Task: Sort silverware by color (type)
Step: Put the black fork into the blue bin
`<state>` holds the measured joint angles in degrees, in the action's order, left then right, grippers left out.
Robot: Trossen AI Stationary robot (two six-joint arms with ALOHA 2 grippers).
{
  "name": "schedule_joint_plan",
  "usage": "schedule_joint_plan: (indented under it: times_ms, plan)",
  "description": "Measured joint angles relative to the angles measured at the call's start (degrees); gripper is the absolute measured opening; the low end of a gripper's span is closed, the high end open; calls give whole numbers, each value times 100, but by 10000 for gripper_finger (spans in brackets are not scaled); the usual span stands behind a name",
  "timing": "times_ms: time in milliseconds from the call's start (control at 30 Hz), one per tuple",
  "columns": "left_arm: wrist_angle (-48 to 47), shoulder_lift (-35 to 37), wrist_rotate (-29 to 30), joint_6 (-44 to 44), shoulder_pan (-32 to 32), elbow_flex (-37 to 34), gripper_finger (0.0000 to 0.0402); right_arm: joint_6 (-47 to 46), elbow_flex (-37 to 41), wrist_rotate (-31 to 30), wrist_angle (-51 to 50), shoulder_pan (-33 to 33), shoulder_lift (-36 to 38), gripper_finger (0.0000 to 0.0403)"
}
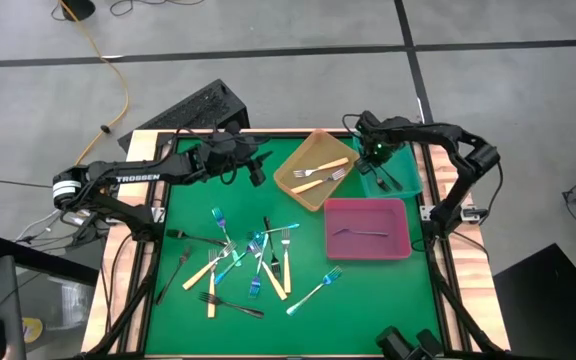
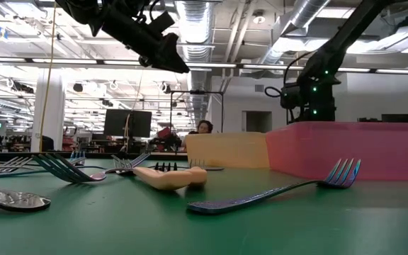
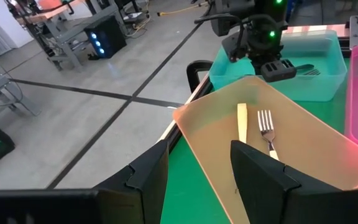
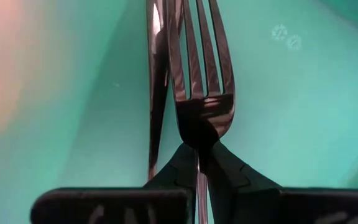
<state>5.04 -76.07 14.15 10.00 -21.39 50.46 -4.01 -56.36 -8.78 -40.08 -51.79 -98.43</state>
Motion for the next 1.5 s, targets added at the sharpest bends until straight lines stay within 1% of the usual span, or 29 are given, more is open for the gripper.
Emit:
schedule_joint_plan:
  times_ms: [133, 333, 667, 800, 967, 1500]
  plan:
    - [0, 0, -1, -20, 0, 0, 160, -2, 0, -1, 9, 0, 0, 55]
    - [-2, 0, -13, -27, 0, 0, 160, -2, 0, -3, 27, 0, -4, 61]
    - [-9, 0, -11, -40, 0, 0, 160, 40, 0, 9, 25, 0, -7, 65]
    - [-11, 0, -48, -40, 0, 0, 160, 126, 7, 230, 30, 0, -13, 66]
    - [-12, 0, -174, -40, 0, 0, 160, 162, 7, 266, 31, 0, -13, 66]
    - [-20, 0, -177, -40, 0, 0, 160, 217, 7, 290, 6, 1, -13, 69]
